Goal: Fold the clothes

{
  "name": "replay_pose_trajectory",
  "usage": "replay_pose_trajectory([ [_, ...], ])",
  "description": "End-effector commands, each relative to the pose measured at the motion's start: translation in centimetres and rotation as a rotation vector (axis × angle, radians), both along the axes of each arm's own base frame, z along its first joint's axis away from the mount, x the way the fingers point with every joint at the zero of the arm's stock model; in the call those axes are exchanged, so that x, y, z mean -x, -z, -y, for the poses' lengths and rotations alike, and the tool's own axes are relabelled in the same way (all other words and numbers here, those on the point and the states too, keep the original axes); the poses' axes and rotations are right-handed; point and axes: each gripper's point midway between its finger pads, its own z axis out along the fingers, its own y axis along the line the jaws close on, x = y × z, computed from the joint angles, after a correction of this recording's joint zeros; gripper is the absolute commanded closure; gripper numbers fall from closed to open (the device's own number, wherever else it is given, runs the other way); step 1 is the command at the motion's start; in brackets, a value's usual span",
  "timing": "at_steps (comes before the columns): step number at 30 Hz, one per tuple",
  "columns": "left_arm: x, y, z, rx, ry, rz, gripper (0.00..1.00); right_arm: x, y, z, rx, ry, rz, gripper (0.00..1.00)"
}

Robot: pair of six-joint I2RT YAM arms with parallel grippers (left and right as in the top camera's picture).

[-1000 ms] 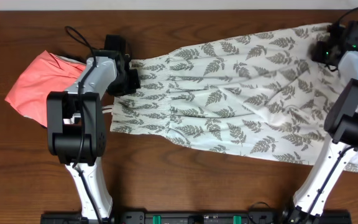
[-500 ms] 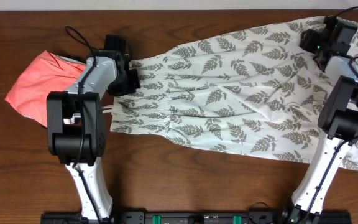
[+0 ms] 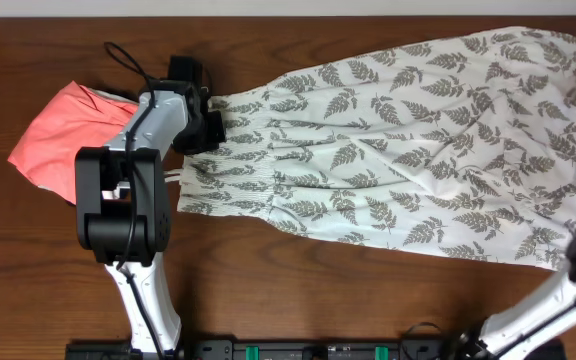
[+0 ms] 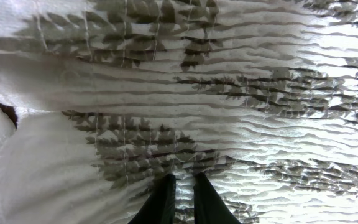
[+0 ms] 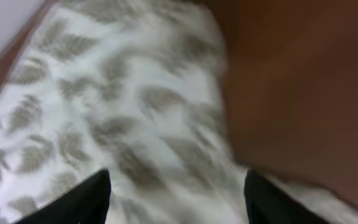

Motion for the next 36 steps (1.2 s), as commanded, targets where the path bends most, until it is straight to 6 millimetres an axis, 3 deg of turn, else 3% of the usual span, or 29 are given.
replay_pose_trajectory([
  [1,4.2,5.1,-0.8,-0.037,-0.009,-0.185,0.87,4.6,2.0,0.8,-0.012,0.037,-0.168,0.32],
  [3,4.3,5.1,-0.8,-0.037,-0.009,-0.188,0.87,6.5,3.5,0.9,-0.039,0.021,-0.221,0.32],
  [6,4.3,5.0,-0.8,-0.037,-0.008,-0.188,0.87,7.9,5.6,1.5,-0.055,0.038,-0.236,0.32],
  [10,4.3,5.0,-0.8,-0.038,-0.001,-0.189,0.87,7.9,8.5,1.7,-0.051,0.013,-0.206,0.36],
  [14,4.4,5.0,-0.8,-0.038,-0.001,-0.19,0.87,6.0,10.6,-0.4,-0.102,-0.114,-0.084,0.36],
  [18,4.4,5.0,-0.8,-0.038,-0.001,-0.191,0.87,4.4,11.5,-1.5,-0.104,-0.16,-0.008,0.38],
  [22,4.5,5.0,-0.8,-0.038,-0.001,-0.194,0.87,4.2,12.6,-1.9,-0.074,-0.165,-0.024,0.45],
  [29,4.5,5.0,-0.8,-0.038,-0.001,-0.195,0.87,3.3,13.4,-3.0,-0.057,-0.193,-0.015,0.67],
  [30,4.5,5.0,-0.8,-0.038,-0.001,-0.195,0.87,3.1,13.3,-3.1,-0.053,-0.197,-0.012,0.68],
  [34,4.5,5.0,-0.8,-0.038,-0.001,-0.195,0.87,2.3,13.0,-3.6,-0.062,-0.195,0.013,0.9],
  [36,4.5,5.0,-0.8,-0.038,-0.001,-0.195,0.87,1.0,12.0,-4.5,-0.088,-0.229,0.079,0.92],
])
